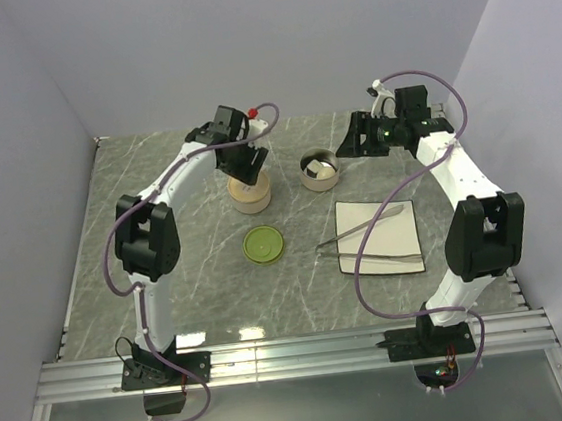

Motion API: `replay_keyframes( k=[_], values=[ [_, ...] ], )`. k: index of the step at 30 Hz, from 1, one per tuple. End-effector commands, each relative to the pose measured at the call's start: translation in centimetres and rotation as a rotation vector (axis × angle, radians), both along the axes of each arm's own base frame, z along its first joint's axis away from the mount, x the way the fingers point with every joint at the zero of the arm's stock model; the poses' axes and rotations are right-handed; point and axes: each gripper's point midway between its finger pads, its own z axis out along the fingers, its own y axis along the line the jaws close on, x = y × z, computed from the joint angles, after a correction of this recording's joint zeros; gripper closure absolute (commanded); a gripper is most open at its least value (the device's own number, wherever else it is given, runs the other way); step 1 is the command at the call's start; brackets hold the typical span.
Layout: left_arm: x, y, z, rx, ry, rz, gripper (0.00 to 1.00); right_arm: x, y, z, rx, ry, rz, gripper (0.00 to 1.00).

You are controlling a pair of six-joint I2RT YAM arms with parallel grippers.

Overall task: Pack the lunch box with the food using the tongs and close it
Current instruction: Pick up the lid of the lunch box with the left arm

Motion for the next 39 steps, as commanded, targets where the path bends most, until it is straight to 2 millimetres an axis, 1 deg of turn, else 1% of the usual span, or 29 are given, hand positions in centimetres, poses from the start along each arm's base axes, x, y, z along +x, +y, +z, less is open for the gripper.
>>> replay_keyframes(
  k=[1,3,5,6,7,9,10,11,12,13,14,15,16,17,18,19,20,21,22,24,26,27,29,30,34,38,39],
  values=[
    [1.7,-0.3,6.6,-0.039,-0.153,-0.023,0.34,0.2,-0.2,3.6,-0.001,-0.096,0.008,0.21],
    [1.4,-0.7,8.3,-0.069,-0.193,-0.065,0.34,0.0,-0.2,3.9,-0.002,-0.101,0.013,0.21],
    [-0.2,-1.1,9.6,-0.107,-0.218,-0.135,0.34,-0.2,-0.2,4.0,-0.007,-0.103,0.020,0.20],
    [-1.0,-1.2,11.3,-0.135,-0.256,-0.164,0.34,-0.3,-0.3,4.1,-0.008,-0.106,0.025,0.20],
    [-2.3,-1.1,10.0,-0.133,-0.223,-0.194,0.35,-0.5,-0.2,3.9,-0.012,-0.103,0.034,0.20],
    [-4.1,-1.4,10.0,-0.158,-0.218,-0.276,0.38,-0.7,-0.2,4.0,-0.014,-0.103,0.044,0.20],
    [-5.7,-1.0,9.4,-0.159,-0.196,-0.297,0.39,-1.0,-0.1,3.8,-0.013,-0.097,0.058,0.20],
    [-6.4,-0.9,9.1,-0.160,-0.191,-0.328,0.41,-1.2,0.0,3.7,-0.014,-0.092,0.065,0.20],
    [-7.4,-0.9,9.5,-0.176,-0.196,-0.347,0.43,-1.3,0.0,3.7,-0.014,-0.089,0.069,0.20],
    [-8.4,-0.6,8.0,-0.175,-0.162,-0.351,0.43,-1.6,0.1,3.8,-0.010,-0.086,0.078,0.20],
    [-9.1,-0.4,7.5,-0.179,-0.147,-0.344,0.44,-1.7,0.1,3.8,-0.009,-0.086,0.077,0.20],
    [-10.0,-0.4,7.8,-0.196,-0.151,-0.362,0.46,-1.9,0.1,3.5,-0.007,-0.077,0.078,0.20],
    [-11.2,-0.1,6.1,-0.197,-0.116,-0.373,0.47,-2.1,0.2,3.5,-0.008,-0.077,0.080,0.20],
    [-11.9,0.0,5.5,-0.188,-0.121,-0.412,0.47,-2.3,0.3,3.6,-0.008,-0.083,0.086,0.21],
    [-13.8,0.2,4.3,-0.196,-0.098,-0.458,0.47,-2.5,0.3,3.3,-0.011,-0.078,0.088,0.21],
    [-14.6,0.4,3.6,-0.171,-0.113,-0.551,0.48,-2.7,0.3,3.3,-0.017,-0.081,0.090,0.21],
    [-15.5,0.3,3.0,-0.168,-0.115,-0.608,0.48,-2.9,0.4,3.1,-0.016,-0.080,0.098,0.21],
    [-16.8,0.7,2.1,-0.158,-0.106,-0.650,0.48,-3.0,0.5,3.0,-0.015,-0.075,0.105,0.21],
    [-17.2,0.7,1.7,-0.138,-0.135,-0.724,0.48,-3.2,0.6,2.8,-0.015,-0.062,0.107,0.21],
    [-18.3,0.9,0.6,-0.106,-0.146,-0.799,0.48,-3.4,0.6,2.6,-0.033,-0.070,0.130,0.21],
    [-18.6,1.1,-0.1,-0.059,-0.185,-0.896,0.48,-3.6,0.8,2.5,-0.037,-0.071,0.141,0.21],
    [-19.0,1.2,-0.9,-0.042,-0.179,-0.930,0.48,-3.7,0.8,2.3,-0.041,-0.068,0.144,0.21],
    [-19.2,1.1,-1.8,0.006,-0.204,-1.021,0.48,-3.9,0.9,2.2,-0.044,-0.071,0.148,0.20],
    [-19.5,1.1,-2.4,0.018,-0.189,-1.052,0.48,-4.0,0.9,2.0,-0.047,-0.067,0.150,0.21],
    [-19.6,0.8,-3.7,0.070,-0.235,-1.195,0.50,-4.2,0.9,1.7,-0.056,-0.062,0.155,0.21],
    [-19.3,0.7,-5.3,0.113,-0.250,-1.262,0.55,-4.1,0.6,1.6,-0.071,-0.064,0.154,0.20],
    [-19.0,0.6,-5.3,0.115,-0.254,-1.264,0.56,-4.1,0.7,1.5,-0.074,-0.062,0.154,0.21]
  ],
)
